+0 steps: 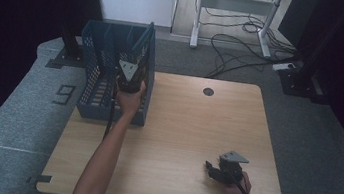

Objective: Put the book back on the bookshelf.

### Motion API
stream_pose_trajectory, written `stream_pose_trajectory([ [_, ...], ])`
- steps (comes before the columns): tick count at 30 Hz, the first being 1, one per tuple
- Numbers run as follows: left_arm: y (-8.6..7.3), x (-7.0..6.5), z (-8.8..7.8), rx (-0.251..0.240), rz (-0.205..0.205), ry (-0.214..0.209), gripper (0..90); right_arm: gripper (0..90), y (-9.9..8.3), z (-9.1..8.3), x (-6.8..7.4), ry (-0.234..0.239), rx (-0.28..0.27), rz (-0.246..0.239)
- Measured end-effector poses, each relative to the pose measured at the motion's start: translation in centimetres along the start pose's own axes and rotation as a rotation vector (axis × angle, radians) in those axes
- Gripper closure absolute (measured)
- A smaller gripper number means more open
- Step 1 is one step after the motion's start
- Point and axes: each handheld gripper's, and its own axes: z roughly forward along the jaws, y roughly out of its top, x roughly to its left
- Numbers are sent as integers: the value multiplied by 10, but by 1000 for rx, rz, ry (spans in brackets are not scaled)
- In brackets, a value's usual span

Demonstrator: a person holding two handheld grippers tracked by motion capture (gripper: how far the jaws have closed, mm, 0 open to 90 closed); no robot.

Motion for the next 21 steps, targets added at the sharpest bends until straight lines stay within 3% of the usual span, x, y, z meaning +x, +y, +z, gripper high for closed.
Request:
stream_pose_trajectory([
  [12, -7, -1, -6, 13, 1, -16, 811, 364, 0, 0, 0, 0, 1, -2],
  [15, -13, -3, -11, 42, 9, -24, 800, 364, 0, 0, 0, 1, 1, -2],
  [18, -17, -2, -15, 34, -5, -29, 798, 364, -1, -1, 1, 1, 1, 2],
  [21, -16, -2, -18, 39, 12, -37, 790, 365, -1, -1, 1, -1, 0, 2],
])
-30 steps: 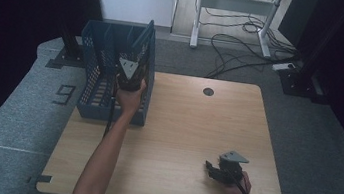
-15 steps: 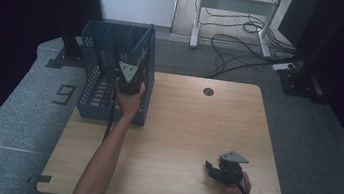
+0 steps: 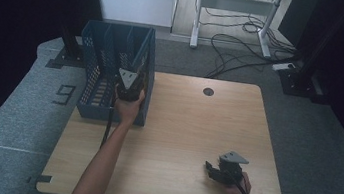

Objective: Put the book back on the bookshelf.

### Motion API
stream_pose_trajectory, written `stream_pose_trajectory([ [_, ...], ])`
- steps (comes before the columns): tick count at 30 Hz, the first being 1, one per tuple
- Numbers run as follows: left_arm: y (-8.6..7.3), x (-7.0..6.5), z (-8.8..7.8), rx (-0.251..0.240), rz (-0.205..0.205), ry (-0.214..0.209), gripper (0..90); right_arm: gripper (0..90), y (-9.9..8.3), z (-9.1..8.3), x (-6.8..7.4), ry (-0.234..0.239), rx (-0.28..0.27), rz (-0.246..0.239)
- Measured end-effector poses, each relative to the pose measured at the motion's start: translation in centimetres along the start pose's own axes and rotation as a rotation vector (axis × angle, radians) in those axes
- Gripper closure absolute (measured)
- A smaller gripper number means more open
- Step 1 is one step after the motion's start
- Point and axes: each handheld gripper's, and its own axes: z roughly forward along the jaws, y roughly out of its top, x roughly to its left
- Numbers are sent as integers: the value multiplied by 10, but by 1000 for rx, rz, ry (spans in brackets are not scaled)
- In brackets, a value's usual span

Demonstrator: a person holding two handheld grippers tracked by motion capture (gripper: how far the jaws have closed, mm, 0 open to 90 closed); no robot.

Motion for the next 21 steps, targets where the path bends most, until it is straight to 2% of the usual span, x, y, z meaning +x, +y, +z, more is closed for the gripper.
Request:
stream_pose_trajectory([
  [10, 1, 1, -5, -7, 39, -15, 747, 365, 0, 0, 0, 0, 1, 1],
  [11, 1, 0, -5, -11, 53, -16, 721, 365, 0, 0, 0, 0, 1, 0],
  [15, 1, -1, -4, -1, 63, -33, 646, 364, 0, 0, 0, 0, 1, 1],
  [17, 1, -1, -4, 3, 55, -47, 584, 365, 0, 0, 0, 0, 1, 1],
  [21, 1, -1, -5, 7, 56, -63, 517, 364, 0, 0, 0, 0, 1, 1],
])
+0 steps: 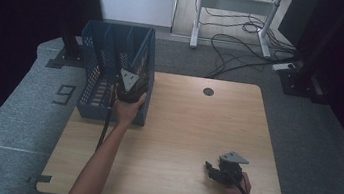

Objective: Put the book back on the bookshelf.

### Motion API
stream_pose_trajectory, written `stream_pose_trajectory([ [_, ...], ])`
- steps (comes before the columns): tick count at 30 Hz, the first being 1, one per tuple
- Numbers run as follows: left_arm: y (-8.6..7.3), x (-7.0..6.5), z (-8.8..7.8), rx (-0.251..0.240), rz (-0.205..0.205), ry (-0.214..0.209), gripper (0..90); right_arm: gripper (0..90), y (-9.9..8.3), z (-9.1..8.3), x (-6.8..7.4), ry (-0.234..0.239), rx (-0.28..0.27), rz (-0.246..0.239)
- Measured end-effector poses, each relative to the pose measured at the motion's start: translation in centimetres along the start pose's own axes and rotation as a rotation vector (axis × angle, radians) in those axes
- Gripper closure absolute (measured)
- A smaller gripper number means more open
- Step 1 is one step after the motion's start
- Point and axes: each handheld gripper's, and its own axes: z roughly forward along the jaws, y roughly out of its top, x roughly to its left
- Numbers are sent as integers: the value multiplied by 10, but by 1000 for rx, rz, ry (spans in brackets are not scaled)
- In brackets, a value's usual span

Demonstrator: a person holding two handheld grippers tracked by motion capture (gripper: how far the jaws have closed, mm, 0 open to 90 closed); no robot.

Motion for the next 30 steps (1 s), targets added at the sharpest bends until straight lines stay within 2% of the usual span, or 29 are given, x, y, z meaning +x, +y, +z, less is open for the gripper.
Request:
stream_pose_trajectory([
  [3, 0, 0, 0, 2, -1, -6, 498, 364, 0, 0, 0, 0, 0, 0],
  [5, 1, 0, -1, -2, 7, -1, 522, 364, 0, 0, 0, 0, 0, 0],
  [6, 2, 0, -2, -9, 19, 24, 561, 364, 0, 0, 0, 0, 0, 0],
  [7, 2, 0, -2, -9, 19, 24, 604, 364, 0, 0, 0, 0, 0, 0],
  [9, 4, -1, -3, -22, 43, 59, 711, 364, 0, 0, 0, 0, 0, 0],
  [11, 4, -1, -4, -30, 54, 74, 774, 364, 0, 0, 0, 0, -1, 1],
  [12, 6, -2, -4, -34, 73, 98, 779, 364, 0, 0, 0, 0, -1, 1],
  [13, 6, -2, -4, -34, 73, 98, 786, 364, 0, 0, 0, 0, -1, 1],
  [14, 6, -2, -4, -33, 90, 116, 792, 364, 0, 0, 0, 0, -1, 1],
  [22, 8, 1, -1, -25, 122, 141, 798, 364, 0, 0, 0, 0, -1, 1],
  [27, 8, 5, -1, -24, 120, 158, 799, 364, 0, 0, 0, 0, -1, 1],
  [30, 8, 6, -2, -23, 106, 149, 801, 364, 0, 0, 0, 0, -1, 1],
])
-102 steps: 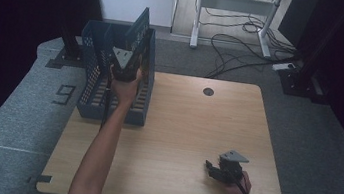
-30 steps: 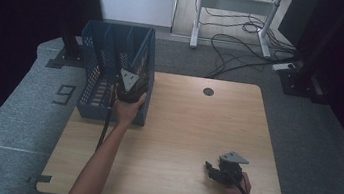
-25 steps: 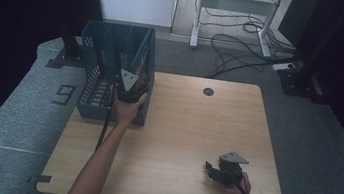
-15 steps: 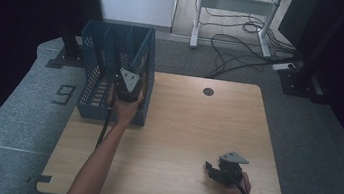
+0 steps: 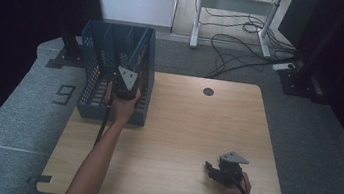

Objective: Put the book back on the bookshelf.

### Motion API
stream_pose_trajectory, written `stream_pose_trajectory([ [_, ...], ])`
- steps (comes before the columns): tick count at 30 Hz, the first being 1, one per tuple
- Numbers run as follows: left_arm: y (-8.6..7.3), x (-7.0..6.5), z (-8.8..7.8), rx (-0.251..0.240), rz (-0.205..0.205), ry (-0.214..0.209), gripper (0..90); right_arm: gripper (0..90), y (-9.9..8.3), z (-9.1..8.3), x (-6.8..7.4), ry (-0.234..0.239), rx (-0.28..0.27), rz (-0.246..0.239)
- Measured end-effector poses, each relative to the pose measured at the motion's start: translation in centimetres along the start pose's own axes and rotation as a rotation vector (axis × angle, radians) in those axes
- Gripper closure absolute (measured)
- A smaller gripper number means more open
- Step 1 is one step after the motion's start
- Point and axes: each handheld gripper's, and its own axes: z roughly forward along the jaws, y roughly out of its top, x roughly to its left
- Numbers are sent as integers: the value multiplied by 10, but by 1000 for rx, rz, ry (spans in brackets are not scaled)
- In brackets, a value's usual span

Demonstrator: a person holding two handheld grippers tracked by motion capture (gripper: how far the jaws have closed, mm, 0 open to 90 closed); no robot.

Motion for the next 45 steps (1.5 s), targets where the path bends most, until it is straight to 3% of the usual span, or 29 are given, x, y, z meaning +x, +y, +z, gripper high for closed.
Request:
stream_pose_trajectory([
  [5, -1, -4, -3, -7, 4, -40, 795, 364, 0, 0, 0, 0, 0, 0],
  [7, 0, -6, -3, -5, -20, -82, 774, 364, 0, 0, 0, 0, 0, 0],
  [12, 0, -12, -4, 4, -45, -132, 666, 364, 0, 0, 0, 0, 0, 0],
  [19, -2, -10, -4, 34, -73, -171, 521, 364, 0, 0, 0, 0, 1, 0],
  [27, -2, -6, -5, 31, -86, -182, 497, 364, 0, 0, 0, 0, 1, -1],
  [30, 0, -3, -4, 36, -131, -201, 590, 364, 0, 0, 0, 0, 1, 0],
  [35, 1, 0, -3, 40, -141, -198, 618, 364, 0, 0, 0, 0, 0, 0],
  [38, 1, 4, -2, 47, -174, -213, 600, 364, 0, 0, 0, 0, 0, 0],
  [45, -2, 3, -1, 58, -172, -213, 504, 364, 0, 0, 0, 0, 0, 0],
])
